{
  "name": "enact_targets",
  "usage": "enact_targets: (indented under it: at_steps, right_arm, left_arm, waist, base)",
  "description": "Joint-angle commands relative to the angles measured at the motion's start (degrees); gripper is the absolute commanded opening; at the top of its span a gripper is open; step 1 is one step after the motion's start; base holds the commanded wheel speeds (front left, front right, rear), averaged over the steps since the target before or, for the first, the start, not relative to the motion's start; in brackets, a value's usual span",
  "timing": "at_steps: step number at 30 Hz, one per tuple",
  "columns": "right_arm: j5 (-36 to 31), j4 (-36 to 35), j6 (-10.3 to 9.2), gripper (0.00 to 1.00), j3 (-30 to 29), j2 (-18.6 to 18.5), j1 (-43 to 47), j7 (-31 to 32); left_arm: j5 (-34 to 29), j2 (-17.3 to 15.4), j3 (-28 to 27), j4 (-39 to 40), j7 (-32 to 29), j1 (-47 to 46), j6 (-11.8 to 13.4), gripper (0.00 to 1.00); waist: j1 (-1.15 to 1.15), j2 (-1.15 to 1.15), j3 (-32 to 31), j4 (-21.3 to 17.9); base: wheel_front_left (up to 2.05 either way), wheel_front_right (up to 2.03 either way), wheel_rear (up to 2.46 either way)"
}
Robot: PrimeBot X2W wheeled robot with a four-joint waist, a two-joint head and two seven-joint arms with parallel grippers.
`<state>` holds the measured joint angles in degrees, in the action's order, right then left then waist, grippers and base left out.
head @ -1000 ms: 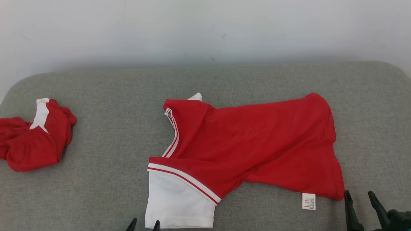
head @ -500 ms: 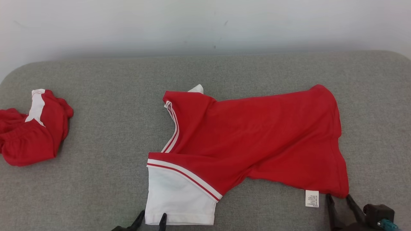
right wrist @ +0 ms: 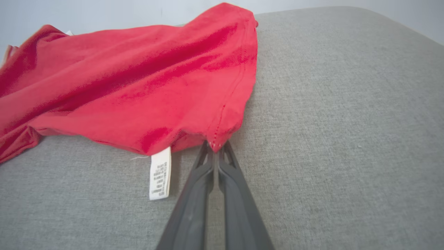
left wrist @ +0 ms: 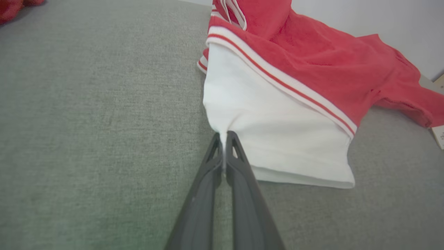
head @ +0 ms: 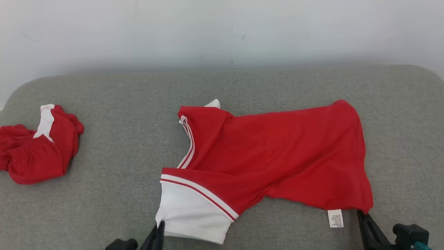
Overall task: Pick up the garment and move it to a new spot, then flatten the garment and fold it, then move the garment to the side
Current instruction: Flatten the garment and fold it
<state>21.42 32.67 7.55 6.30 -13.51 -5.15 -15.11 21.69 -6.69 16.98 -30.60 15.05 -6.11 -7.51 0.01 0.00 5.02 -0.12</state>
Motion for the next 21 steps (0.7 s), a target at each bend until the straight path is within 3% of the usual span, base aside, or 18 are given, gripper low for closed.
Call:
enact_targets:
  at_steps: [1,6,12,16,21]
  right_arm:
    - [0.37,-0.95,-0.14,0.0,0.19,-0.49,0.59,-0.02]
    - [1.39,-7.95,-0.14,0.0,2.34,-1.53,-0.25,-0.03]
    - [3.46,-13.42,-0.14,0.0,5.53,-3.73,-8.87,1.22]
    - [6.21,-14.2,-0.14,0.0,5.4,-6.04,-21.69,3.49]
    - [9.38,-12.25,-0.14,0.0,4.81,-7.96,-38.22,6.56]
  left_arm:
    - [0.03,-0.37,-0.43,1.17,0.17,0.66,0.09,0.0]
    - [-0.28,-1.71,-2.92,9.93,0.17,-0.71,0.09,0.0]
    - [1.88,-5.15,-2.55,16.82,-2.37,-10.83,0.09,0.0]
    - [5.24,-8.57,-0.99,20.04,-9.01,-26.34,0.09,0.0]
    - [6.65,-13.14,2.54,17.26,-15.27,-46.84,0.1,0.0]
  waist:
    - [-0.01,0.0,-0.33,-0.09]
    - [-0.01,0.0,-0.49,-1.2]
    - [-0.01,0.0,1.79,-2.36]
    - [-0.01,0.0,7.69,-2.77]
    - [-0.01,0.0,16.06,-3.01]
  base:
    - [0.0,0.0,0.0]
    - [0.0,0.0,0.0]
    - [0.0,0.0,0.0]
    - [0.0,0.0,0.0]
    - [0.0,0.0,0.0]
